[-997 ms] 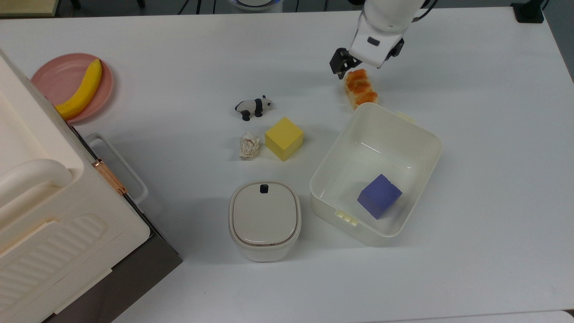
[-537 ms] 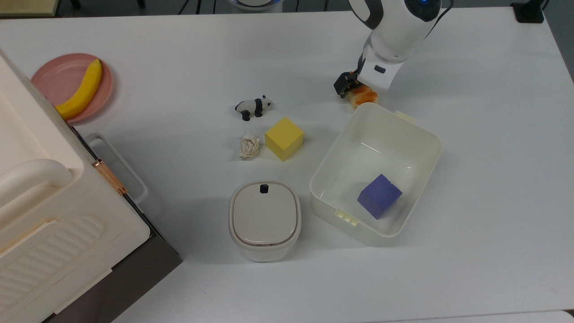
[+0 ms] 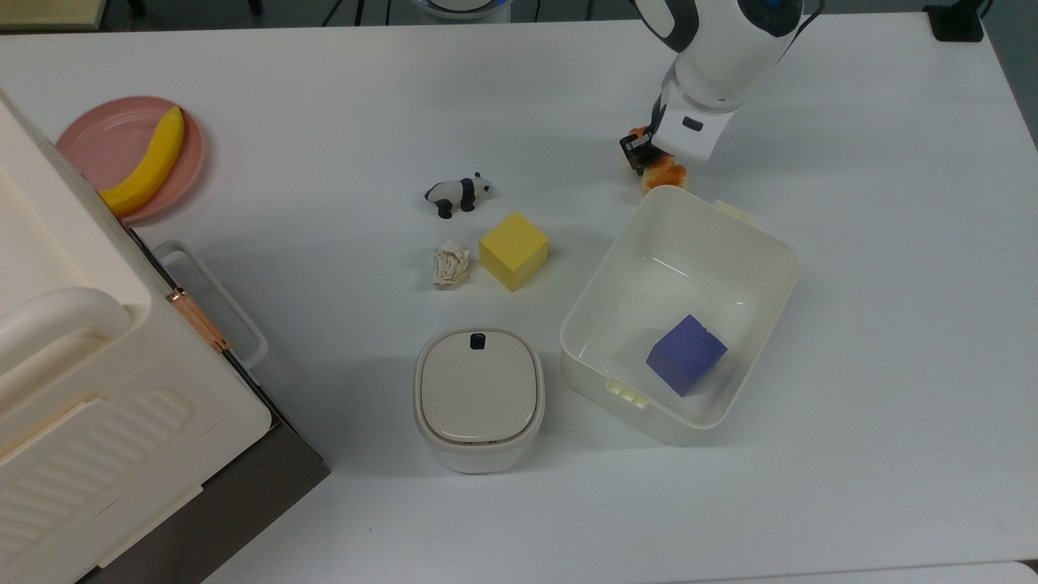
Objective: Put the bread in the basket
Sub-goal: 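Lift the bread roll and carry it over the white basket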
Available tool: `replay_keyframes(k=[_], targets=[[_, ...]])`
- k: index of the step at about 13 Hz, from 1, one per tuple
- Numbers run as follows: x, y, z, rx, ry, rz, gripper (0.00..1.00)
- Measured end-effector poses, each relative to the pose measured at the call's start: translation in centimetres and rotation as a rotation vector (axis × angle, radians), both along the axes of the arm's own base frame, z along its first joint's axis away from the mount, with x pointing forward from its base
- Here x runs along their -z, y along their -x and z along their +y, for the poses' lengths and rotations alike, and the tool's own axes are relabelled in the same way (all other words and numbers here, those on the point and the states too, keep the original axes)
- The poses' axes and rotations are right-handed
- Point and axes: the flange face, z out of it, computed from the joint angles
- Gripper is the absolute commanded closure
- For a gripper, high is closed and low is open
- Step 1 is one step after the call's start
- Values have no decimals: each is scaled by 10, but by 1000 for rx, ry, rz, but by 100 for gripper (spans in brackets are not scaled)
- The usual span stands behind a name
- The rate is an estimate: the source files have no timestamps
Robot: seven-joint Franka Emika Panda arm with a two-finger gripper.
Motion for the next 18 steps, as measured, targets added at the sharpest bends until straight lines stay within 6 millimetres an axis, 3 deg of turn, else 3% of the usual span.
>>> replay_keyframes(k=[2,6,10,12,14,18], targets=[[-18,-1,0,-1,-1,-4,92],[-102,-21,0,7,-21,-45,89],[-162,-47,-6,40,-70,-135,86],[-177,-58,-11,59,-86,-165,86],[-182,-86,-29,129,-97,-192,85],[-164,-155,-70,343,-128,-298,78]])
